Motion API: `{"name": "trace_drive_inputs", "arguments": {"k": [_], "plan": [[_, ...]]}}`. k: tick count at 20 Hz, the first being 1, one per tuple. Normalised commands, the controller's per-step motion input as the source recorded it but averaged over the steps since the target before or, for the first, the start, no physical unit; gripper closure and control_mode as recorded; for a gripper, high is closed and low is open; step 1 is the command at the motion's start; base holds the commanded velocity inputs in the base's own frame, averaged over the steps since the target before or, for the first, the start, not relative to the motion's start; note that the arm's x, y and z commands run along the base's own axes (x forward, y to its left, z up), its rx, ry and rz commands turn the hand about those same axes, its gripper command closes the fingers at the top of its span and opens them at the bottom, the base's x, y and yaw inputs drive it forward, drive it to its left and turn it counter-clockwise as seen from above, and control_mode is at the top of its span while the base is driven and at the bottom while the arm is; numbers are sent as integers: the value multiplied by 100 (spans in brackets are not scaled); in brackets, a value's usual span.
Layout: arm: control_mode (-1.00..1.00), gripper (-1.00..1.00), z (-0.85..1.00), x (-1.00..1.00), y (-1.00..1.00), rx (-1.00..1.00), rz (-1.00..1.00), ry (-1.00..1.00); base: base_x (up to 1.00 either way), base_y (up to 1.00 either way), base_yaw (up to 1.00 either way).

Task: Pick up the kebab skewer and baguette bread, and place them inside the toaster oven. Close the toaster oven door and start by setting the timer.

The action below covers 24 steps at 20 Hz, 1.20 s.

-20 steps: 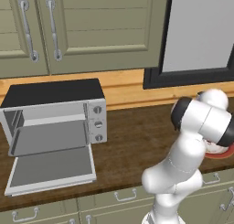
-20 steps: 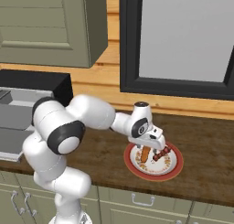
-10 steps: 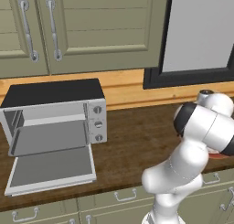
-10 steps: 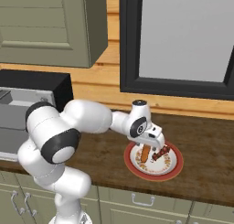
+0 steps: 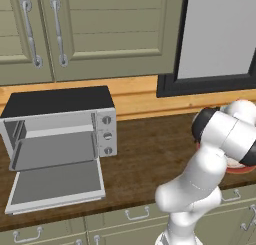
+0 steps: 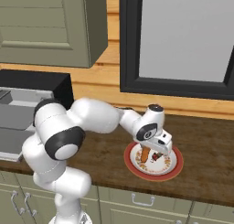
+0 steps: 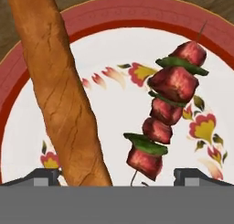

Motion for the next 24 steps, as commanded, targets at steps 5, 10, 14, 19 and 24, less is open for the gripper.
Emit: {"name": "trace_drive_inputs", "arguments": {"k": [5, 10, 14, 19, 24], "plan": [[-100, -100, 18, 0, -37, 26, 0, 0, 0, 0, 0], [-100, -100, -5, -6, 8, 14, 0, 0, 0, 0, 0], [-100, -100, -24, -20, 59, -1, 0, -7, 0, 0, 0], [-100, -100, -14, -6, 50, -5, 0, -11, 0, 0, 0], [-100, -100, -1, 0, -15, 0, 0, -1, 0, 0, 0]]}}
